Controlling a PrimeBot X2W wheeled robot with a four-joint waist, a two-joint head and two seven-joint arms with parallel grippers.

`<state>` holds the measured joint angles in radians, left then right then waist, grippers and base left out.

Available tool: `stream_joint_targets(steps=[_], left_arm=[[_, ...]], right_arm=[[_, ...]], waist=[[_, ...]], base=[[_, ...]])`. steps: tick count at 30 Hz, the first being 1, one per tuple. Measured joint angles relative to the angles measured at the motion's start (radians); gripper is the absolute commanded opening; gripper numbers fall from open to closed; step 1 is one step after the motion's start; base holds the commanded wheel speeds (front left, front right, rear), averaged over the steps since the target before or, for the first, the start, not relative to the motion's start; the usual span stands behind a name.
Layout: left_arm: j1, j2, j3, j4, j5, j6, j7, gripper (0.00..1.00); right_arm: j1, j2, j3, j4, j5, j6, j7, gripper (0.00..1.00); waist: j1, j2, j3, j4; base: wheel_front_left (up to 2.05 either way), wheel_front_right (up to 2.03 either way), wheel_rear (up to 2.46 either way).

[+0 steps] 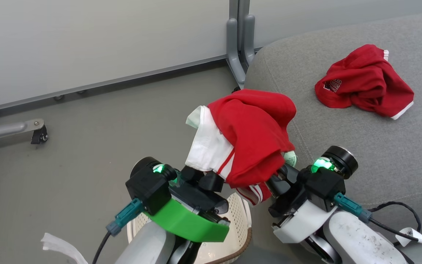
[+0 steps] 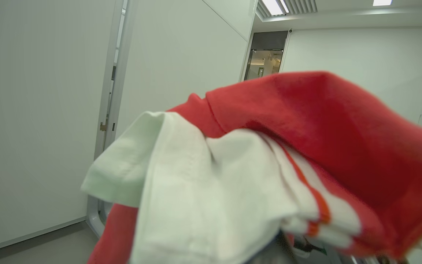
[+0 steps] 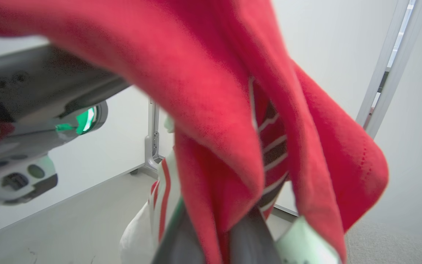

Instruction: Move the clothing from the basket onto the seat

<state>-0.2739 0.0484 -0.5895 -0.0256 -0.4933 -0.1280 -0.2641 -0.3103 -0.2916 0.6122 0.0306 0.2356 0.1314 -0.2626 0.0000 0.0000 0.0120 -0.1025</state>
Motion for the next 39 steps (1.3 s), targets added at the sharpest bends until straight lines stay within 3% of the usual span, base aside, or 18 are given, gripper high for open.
stream_joint_targets(steps=[1,2,13,39], left_arm=[[0.002,0.000,0.002,0.002,0.001,0.000,0.000,0.99],[0.002,0.000,0.004,0.004,0.002,0.000,0.000,1.00],[0.044,0.000,0.046,0.054,0.051,0.000,0.000,1.00],[0.238,0.000,0.282,0.132,0.182,-0.001,0.000,1.00]], right_arm=[[0.002,0.000,-0.006,-0.001,0.000,0.000,0.000,0.00],[0.003,0.000,-0.009,-0.002,0.000,0.000,0.000,0.00],[0.041,0.021,-0.102,-0.018,0.028,0.000,0.000,0.00],[0.129,0.044,-0.445,-0.083,0.016,0.000,0.000,0.00]], waist=[[0.0000,0.0000,-0.001,0.000],[0.0000,0.0000,-0.002,-0.001],[0.0000,0.0000,-0.015,-0.006],[0.0000,0.0000,-0.016,0.031]], base=[[0.00,0.00,0.00],[0.00,0.00,0.00],[0.00,0.00,0.00],[0.00,0.00,0.00]])
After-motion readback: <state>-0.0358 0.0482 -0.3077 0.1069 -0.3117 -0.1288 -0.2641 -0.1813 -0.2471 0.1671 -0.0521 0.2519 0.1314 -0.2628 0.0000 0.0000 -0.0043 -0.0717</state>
